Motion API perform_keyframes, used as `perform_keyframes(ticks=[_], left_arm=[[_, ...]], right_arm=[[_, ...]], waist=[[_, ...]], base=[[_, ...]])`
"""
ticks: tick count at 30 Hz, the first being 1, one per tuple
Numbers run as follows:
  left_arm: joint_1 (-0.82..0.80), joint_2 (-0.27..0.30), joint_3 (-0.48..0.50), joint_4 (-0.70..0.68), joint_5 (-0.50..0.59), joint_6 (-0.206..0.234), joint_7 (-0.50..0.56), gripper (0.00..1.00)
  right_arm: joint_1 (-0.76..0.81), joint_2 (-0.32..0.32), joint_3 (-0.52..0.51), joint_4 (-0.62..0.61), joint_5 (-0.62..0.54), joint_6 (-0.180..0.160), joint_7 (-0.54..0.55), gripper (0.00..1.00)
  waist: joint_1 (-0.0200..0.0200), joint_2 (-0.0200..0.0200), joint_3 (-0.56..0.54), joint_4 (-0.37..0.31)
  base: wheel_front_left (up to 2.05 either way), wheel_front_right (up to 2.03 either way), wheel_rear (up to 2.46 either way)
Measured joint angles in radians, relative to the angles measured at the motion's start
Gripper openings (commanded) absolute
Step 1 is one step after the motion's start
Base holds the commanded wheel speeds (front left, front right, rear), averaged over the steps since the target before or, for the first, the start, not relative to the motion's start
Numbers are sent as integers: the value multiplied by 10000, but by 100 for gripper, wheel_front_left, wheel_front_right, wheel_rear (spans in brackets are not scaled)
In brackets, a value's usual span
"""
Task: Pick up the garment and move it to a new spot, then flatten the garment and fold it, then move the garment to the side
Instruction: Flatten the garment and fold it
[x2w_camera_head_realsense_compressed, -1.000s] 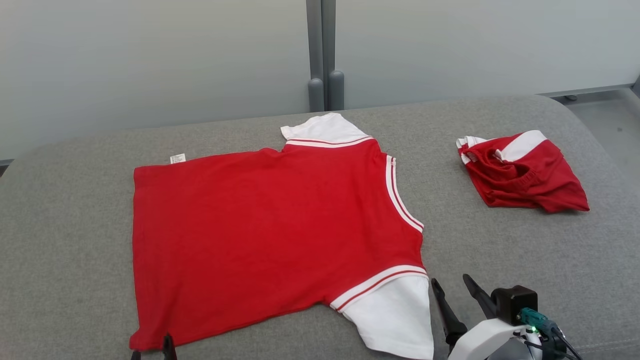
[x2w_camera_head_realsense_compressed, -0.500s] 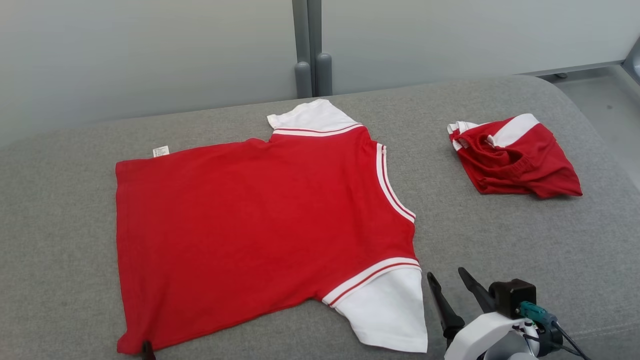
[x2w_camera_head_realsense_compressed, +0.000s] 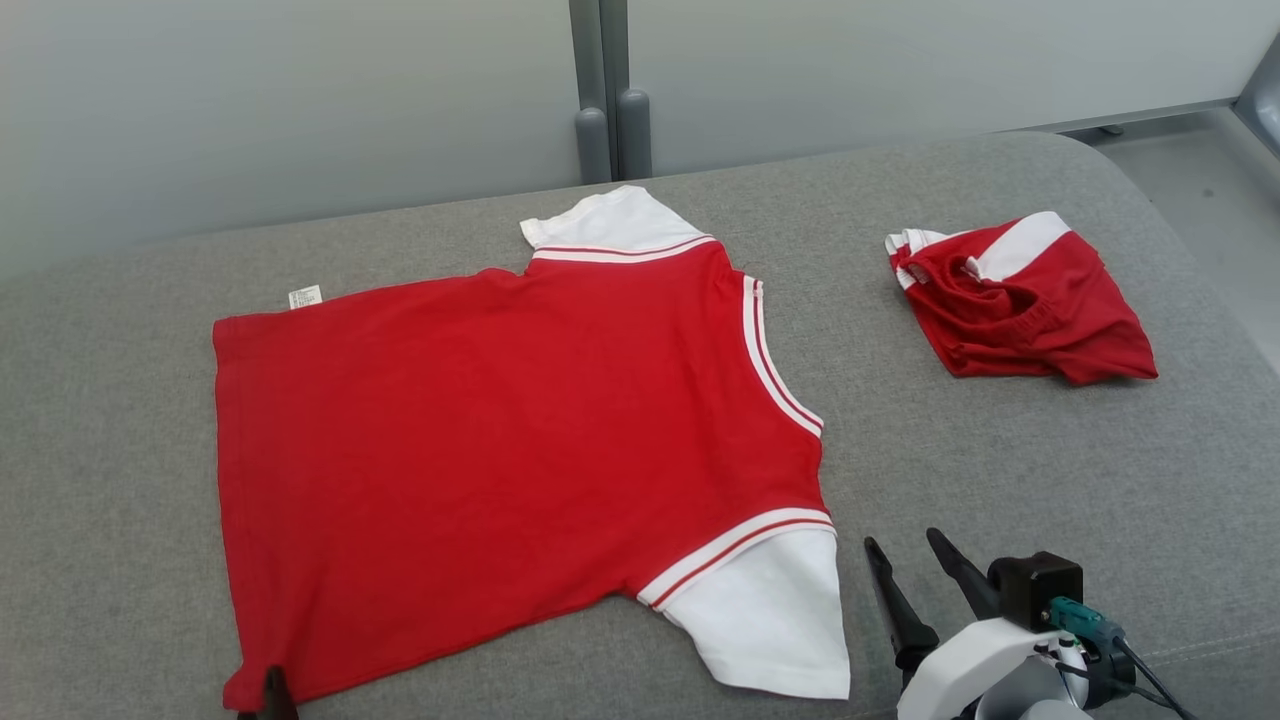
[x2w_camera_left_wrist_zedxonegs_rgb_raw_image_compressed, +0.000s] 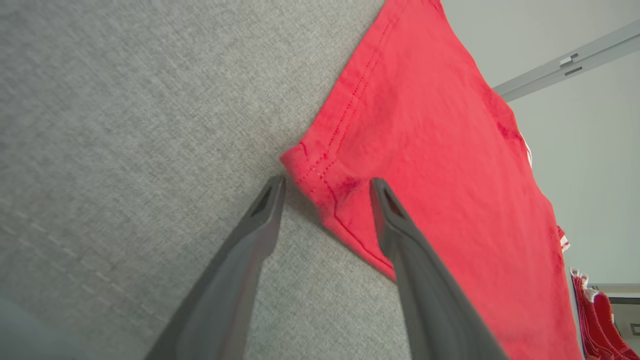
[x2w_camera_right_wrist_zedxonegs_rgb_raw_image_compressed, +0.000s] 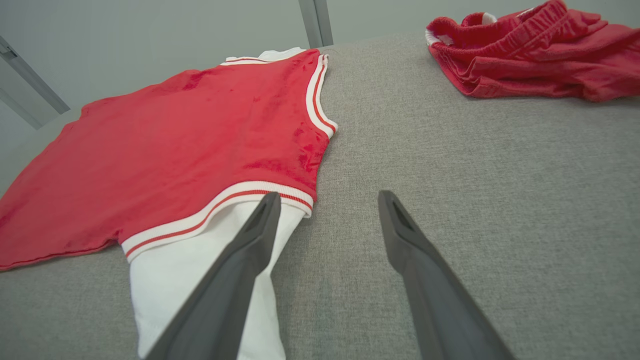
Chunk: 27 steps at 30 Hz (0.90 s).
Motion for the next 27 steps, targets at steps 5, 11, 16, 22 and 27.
perform_keyframes(ticks=[5,11,16,22,27], left_arm=[[-202,-10,111,180,-117,4,-119,45],[-386,-13,140,328,-272,4,-238,0],[-484,-19,125,324,-272,2,-328,0],[-794,-27,-104,165,-270,-98,-370,0],[-802,-27,-102,148,-259,-107,-418,0]], right_arm=[[-11,6,-2,21,0,46,0,100],[-12,12,4,96,0,173,0,100],[41,38,105,301,270,495,17,100],[453,59,322,351,671,1068,138,100],[759,-12,642,347,704,1369,282,100]], waist=[[0,0,25,3],[0,0,57,-12],[0,0,108,-21],[0,0,312,38],[0,0,413,35]], base=[[0,0,0],[0,0,0],[0,0,0],[0,0,0],[0,0,0]])
